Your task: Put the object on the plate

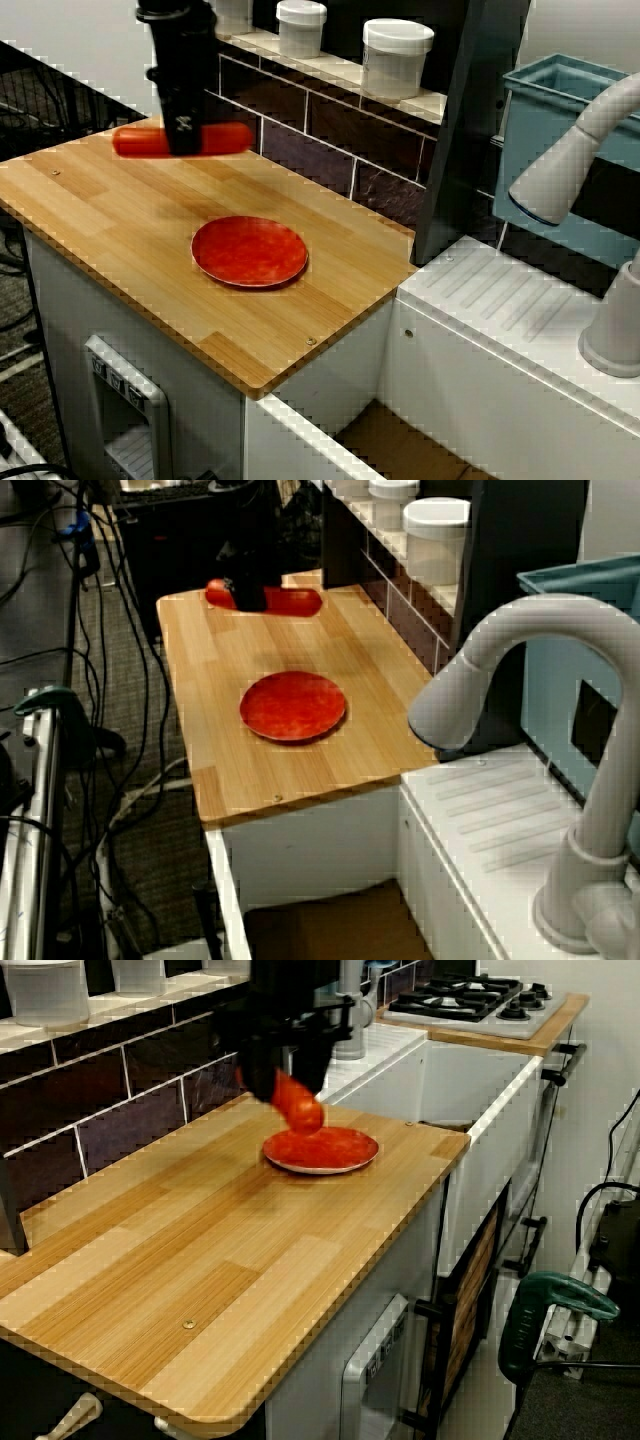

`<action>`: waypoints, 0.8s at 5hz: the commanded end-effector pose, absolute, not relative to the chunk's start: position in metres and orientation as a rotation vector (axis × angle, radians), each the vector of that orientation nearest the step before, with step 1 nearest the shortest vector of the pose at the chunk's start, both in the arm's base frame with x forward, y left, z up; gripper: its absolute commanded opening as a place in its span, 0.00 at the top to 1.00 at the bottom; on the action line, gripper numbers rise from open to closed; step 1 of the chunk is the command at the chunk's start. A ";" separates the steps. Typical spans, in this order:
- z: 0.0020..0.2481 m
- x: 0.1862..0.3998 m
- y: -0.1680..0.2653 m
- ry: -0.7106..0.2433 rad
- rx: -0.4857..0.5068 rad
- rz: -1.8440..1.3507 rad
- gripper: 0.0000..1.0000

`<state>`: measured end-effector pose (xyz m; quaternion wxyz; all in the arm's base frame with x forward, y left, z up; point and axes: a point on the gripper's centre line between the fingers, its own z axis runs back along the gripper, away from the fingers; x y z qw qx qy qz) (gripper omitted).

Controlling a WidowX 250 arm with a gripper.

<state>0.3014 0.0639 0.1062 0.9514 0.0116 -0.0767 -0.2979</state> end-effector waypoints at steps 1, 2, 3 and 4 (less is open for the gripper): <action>0.111 0.299 0.021 -0.205 0.081 -0.659 1.00; 0.095 0.301 0.014 -0.190 0.104 -0.660 1.00; 0.081 0.303 0.012 -0.173 0.115 -0.661 1.00; 0.072 0.308 0.010 -0.164 0.126 -0.655 1.00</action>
